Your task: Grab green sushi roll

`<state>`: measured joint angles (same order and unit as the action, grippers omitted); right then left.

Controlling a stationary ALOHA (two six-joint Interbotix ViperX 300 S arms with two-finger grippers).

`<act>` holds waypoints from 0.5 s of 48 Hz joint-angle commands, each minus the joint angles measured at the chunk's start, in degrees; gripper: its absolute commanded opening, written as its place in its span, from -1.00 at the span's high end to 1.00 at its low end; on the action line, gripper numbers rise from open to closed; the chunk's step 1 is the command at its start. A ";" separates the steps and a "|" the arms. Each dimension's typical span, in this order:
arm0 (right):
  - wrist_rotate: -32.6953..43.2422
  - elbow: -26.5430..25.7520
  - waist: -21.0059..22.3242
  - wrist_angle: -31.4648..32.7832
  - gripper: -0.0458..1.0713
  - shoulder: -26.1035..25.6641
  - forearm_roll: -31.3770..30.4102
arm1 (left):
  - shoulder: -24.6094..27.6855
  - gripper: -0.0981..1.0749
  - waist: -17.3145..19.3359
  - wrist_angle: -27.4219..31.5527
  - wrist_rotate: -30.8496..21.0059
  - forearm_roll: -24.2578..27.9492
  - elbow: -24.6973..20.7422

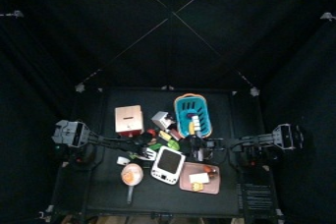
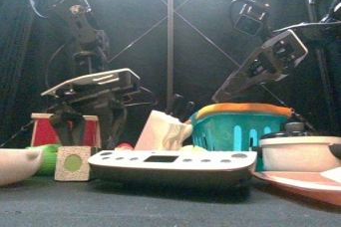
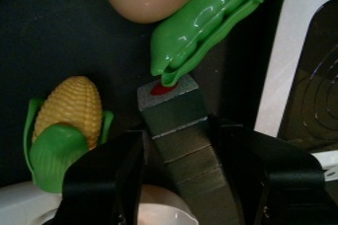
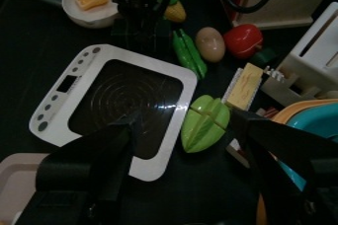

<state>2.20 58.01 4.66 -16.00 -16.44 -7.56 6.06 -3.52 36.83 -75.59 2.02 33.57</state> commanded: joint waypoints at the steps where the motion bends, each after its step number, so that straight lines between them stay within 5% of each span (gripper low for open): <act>1: -0.09 -0.53 0.00 -0.26 -0.88 -1.49 0.00 | -0.18 -0.43 0.18 -0.18 0.09 0.62 -1.14; 24: -0.09 -0.53 -0.09 -0.26 -0.88 -1.49 0.00 | -7.03 -0.28 0.70 3.69 0.70 2.11 -1.32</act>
<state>2.20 57.92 4.66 -16.00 -16.44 -7.56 1.23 -3.16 40.25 -74.97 3.52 33.40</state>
